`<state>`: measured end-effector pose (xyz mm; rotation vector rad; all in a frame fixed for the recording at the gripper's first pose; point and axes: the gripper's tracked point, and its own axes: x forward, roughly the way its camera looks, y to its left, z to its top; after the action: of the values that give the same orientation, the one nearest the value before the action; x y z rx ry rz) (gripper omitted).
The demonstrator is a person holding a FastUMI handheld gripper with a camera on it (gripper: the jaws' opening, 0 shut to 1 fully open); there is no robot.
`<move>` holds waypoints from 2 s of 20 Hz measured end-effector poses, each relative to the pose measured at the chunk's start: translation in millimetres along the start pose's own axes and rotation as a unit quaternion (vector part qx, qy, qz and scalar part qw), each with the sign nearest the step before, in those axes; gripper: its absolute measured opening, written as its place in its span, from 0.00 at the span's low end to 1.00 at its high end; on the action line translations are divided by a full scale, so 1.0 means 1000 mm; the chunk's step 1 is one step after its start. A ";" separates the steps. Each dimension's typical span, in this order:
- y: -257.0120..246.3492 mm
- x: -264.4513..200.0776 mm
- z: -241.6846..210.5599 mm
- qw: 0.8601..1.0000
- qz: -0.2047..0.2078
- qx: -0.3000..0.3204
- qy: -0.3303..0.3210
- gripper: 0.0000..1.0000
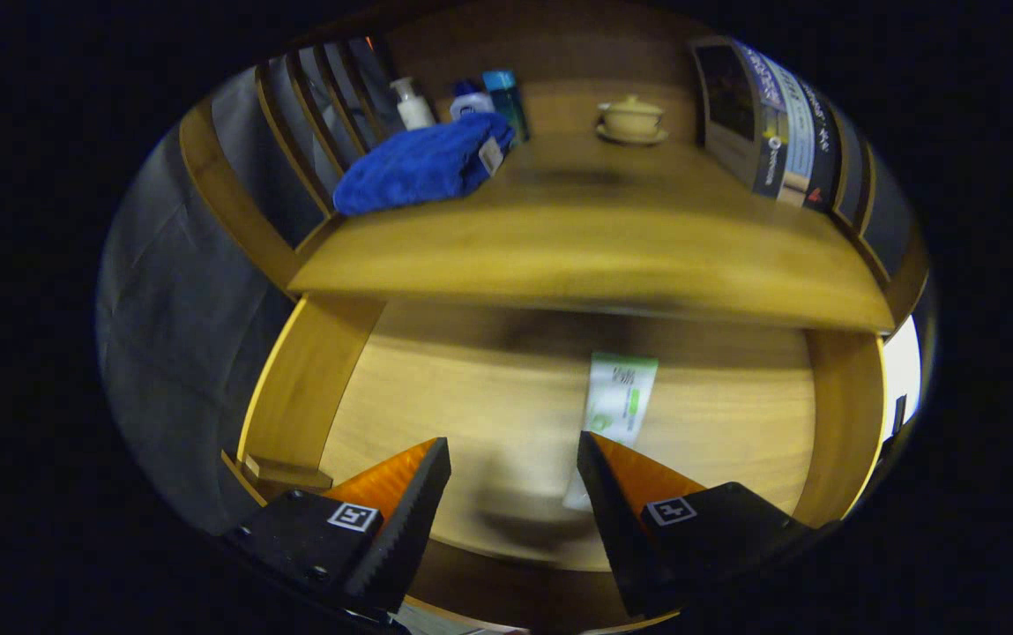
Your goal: Pull open the drawer, take out the items inside it, and place them on the countertop above the cabinet.
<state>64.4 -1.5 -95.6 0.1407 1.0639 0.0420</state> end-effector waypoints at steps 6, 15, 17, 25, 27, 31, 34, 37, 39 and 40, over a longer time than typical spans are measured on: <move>-0.011 0.021 -0.007 0.999 -0.023 0.009 0.032 0.92; -0.025 0.045 -0.035 0.994 -0.021 0.057 0.087 0.56; -0.028 0.046 -0.027 0.995 -0.016 0.074 0.071 0.25; -0.001 0.012 -0.008 0.998 0.030 0.044 0.042 0.50; 0.008 0.001 0.006 0.998 0.040 0.042 0.028 0.65; -0.005 -0.023 0.030 1.000 0.003 0.008 -0.006 0.89; -0.034 -0.012 0.041 0.998 -0.041 -0.042 -0.030 0.90; -0.051 0.001 0.035 0.993 -0.061 -0.101 0.005 0.90; -0.053 0.009 0.019 0.990 -0.053 -0.125 0.047 0.90; -0.056 0.010 0.013 0.987 -0.059 -0.133 0.063 0.90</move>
<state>78.9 -57.5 -105.9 -0.1686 1.1816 0.0870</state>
